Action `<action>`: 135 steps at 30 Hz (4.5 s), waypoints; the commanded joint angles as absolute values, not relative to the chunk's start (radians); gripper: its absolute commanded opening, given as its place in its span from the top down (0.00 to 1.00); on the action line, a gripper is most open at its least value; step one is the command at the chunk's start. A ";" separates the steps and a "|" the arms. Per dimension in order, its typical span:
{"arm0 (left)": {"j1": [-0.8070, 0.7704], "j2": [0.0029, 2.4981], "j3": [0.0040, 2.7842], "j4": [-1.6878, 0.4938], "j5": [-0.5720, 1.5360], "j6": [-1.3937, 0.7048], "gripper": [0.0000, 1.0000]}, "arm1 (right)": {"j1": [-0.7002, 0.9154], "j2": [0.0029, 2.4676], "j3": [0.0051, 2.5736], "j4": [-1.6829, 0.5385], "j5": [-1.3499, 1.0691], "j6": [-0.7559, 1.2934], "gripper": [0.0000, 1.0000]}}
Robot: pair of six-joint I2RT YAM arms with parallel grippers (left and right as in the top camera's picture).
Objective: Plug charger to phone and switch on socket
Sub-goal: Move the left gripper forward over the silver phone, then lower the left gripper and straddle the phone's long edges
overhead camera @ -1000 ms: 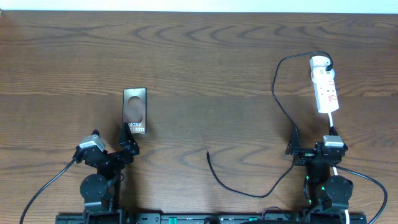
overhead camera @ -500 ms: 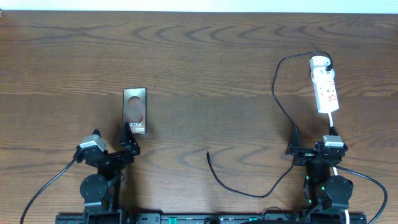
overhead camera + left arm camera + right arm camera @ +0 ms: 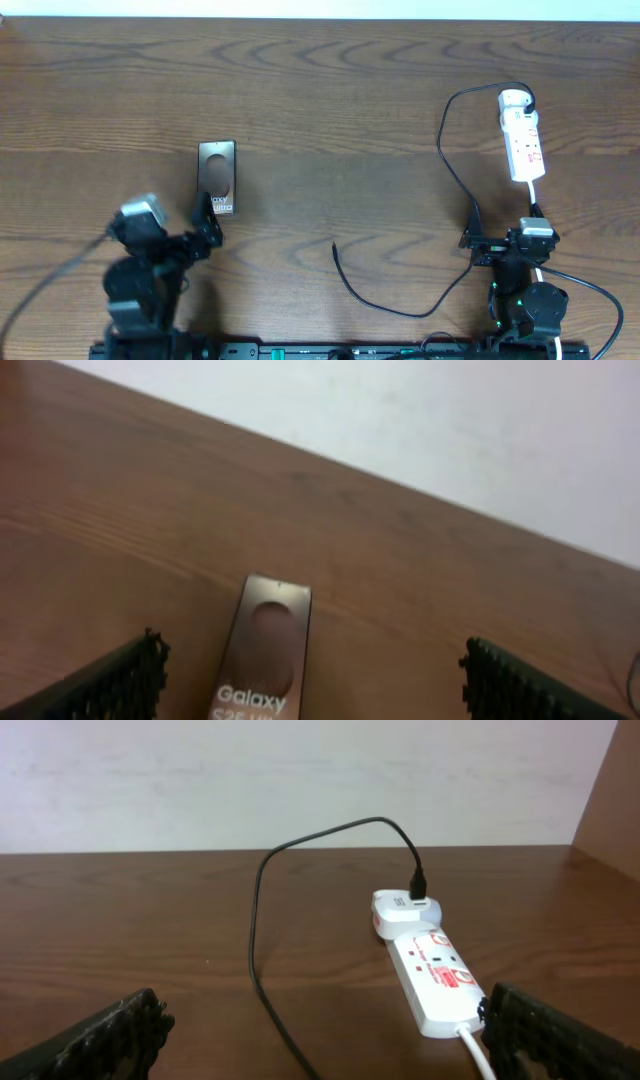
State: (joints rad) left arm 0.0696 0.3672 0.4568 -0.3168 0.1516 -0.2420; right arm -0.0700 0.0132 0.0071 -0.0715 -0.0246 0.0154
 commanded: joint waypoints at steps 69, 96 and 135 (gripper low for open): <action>0.073 1.942 1.409 -0.946 0.174 0.020 0.02 | -0.075 0.007 0.006 -0.076 -0.013 0.029 0.01; 0.004 1.945 1.408 -0.907 0.096 0.022 0.02 | -0.075 0.007 0.006 -0.076 -0.013 0.029 0.01; -0.001 2.030 1.357 -0.825 0.123 0.048 0.02 | -0.075 0.007 0.006 -0.076 -0.013 0.029 0.01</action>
State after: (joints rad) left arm 0.0013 2.0293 1.3655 -0.8215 0.1219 0.0345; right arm -0.0700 0.0124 0.0071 -0.0708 -0.0216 0.0158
